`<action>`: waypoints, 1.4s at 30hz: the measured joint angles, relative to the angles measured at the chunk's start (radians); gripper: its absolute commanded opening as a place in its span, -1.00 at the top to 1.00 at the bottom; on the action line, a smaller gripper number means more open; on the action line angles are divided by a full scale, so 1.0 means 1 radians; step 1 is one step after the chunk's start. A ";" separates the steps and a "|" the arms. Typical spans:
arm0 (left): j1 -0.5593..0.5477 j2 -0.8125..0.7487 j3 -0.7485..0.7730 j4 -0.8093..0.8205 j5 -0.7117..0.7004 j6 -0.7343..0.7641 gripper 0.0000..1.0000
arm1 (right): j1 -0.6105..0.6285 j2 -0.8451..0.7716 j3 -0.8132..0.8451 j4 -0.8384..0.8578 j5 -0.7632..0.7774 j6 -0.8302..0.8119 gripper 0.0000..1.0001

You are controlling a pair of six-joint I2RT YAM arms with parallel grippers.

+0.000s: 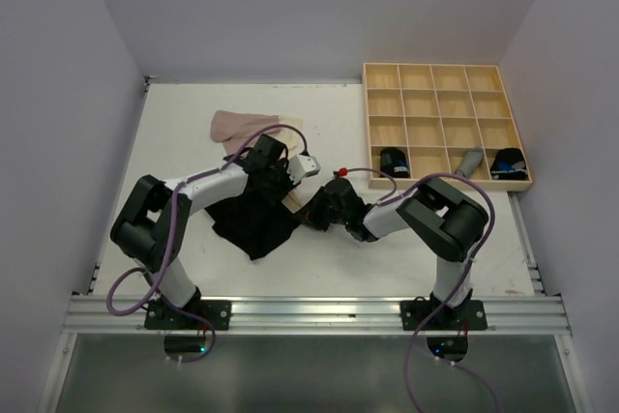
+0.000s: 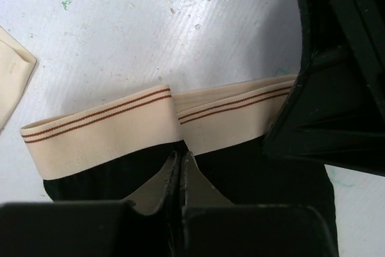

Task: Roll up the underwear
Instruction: Fold the underwear

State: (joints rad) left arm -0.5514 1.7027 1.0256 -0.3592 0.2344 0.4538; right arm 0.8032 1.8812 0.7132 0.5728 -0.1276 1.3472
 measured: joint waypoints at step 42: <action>0.047 0.149 0.064 -0.129 0.399 -0.055 1.00 | -0.003 -0.305 -0.040 -0.227 0.144 -0.165 0.95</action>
State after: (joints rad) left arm -0.5049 1.8519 1.0897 -0.4877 0.6338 0.3988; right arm 0.8001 1.5761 0.6727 0.3458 0.0162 1.1824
